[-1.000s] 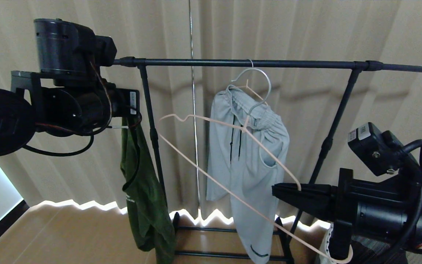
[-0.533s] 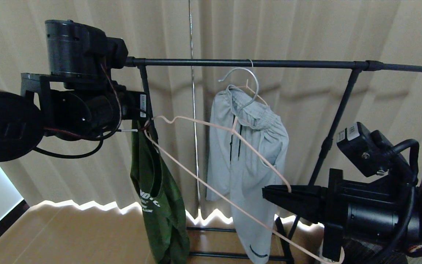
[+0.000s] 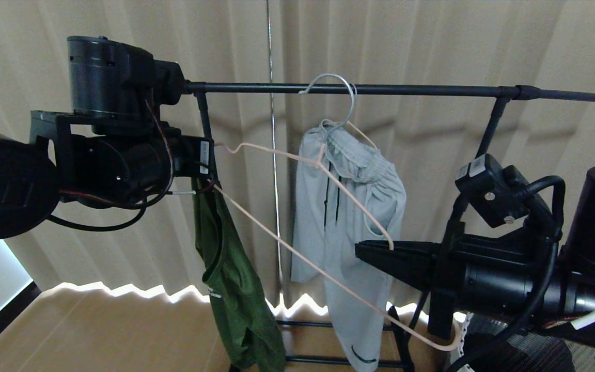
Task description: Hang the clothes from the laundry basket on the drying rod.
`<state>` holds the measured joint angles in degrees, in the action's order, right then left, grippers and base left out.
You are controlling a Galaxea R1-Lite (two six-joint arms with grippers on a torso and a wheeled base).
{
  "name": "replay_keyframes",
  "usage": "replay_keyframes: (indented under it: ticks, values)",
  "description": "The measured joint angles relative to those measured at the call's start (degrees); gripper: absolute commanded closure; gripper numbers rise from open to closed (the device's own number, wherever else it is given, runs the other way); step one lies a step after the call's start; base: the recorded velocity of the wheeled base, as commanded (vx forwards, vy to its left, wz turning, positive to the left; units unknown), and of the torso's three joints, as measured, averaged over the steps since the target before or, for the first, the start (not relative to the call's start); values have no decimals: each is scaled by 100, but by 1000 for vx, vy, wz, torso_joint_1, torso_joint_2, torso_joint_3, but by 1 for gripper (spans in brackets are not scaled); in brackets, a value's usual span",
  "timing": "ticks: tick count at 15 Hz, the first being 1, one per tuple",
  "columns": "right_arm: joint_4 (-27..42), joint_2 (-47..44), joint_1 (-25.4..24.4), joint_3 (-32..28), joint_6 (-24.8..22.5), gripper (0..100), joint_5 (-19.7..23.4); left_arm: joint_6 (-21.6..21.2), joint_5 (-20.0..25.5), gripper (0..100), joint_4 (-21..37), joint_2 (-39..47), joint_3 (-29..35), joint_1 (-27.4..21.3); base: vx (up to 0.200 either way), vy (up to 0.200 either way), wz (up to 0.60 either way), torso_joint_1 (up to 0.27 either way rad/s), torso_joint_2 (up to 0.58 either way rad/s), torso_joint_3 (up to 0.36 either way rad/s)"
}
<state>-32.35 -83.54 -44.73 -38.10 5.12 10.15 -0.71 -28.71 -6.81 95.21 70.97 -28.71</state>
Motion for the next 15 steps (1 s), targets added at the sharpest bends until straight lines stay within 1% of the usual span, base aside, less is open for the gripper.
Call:
replay_keyframes:
  ticks: [4, 6, 8, 11, 14, 15]
  values:
    - [-196, -304, 0, -145, 62, 100, -143, 68, -9, 100, 96, -108, -74, -146, 0, 0, 0, 0, 0, 0]
    - [-256, -540, -9, -291, 297, 100, -230, 76, -11, 100, 358, -254, -83, -166, 0, 0, 0, 0, 0, 0]
    - [-267, -711, -26, -396, 380, 100, -246, 89, -13, 100, 402, -362, -83, -177, 0, 0, 0, 0, 0, 0]
    - [-440, -1047, -98, -603, 482, 100, -305, 322, -5, 100, 691, -518, -110, -408, 0, 0, 0, 0, 0, 0]
    - [-467, -1257, -118, -661, 500, 100, -313, 335, 156, 100, 719, -591, -127, -560, 0, 0, 0, 0, 0, 0]
    - [-467, -1282, -118, -666, 500, 100, -313, 338, 383, 100, 708, -612, -127, -621, 0, 0, 0, 0, 0, 0]
